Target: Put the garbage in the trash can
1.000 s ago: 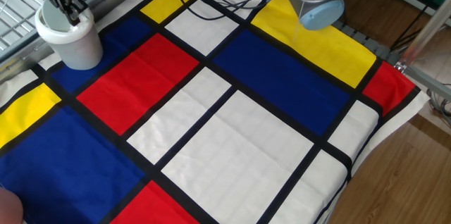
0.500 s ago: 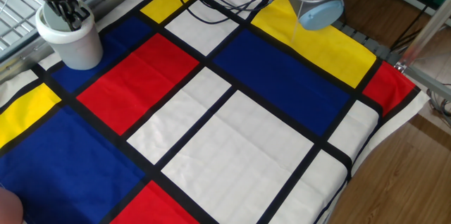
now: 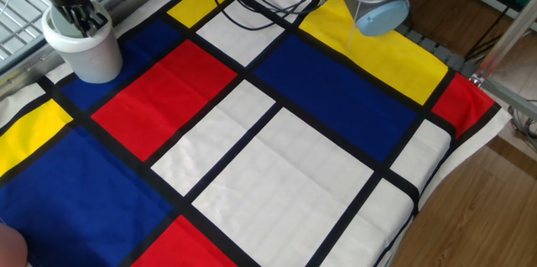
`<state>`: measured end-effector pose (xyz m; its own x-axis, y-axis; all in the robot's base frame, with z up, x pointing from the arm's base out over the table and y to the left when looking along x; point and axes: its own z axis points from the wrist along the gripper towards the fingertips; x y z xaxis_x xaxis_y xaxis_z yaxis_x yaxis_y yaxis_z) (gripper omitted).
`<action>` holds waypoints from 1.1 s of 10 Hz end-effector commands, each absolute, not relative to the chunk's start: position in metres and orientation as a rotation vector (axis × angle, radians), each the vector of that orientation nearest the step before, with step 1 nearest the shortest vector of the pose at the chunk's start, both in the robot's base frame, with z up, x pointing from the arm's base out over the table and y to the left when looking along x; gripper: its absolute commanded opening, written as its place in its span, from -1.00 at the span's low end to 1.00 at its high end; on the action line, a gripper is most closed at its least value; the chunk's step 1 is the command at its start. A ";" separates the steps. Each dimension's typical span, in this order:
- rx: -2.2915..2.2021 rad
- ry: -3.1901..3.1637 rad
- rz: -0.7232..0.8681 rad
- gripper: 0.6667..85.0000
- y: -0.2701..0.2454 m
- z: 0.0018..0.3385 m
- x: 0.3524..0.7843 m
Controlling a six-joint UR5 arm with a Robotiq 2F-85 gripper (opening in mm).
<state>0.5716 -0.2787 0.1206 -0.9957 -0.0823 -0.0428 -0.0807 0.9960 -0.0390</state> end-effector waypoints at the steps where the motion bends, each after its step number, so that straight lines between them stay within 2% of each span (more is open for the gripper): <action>1: -0.156 3.107 -0.092 -0.99 -0.286 0.128 0.571; 11: -0.099 3.167 -0.133 -0.99 -0.284 0.165 0.561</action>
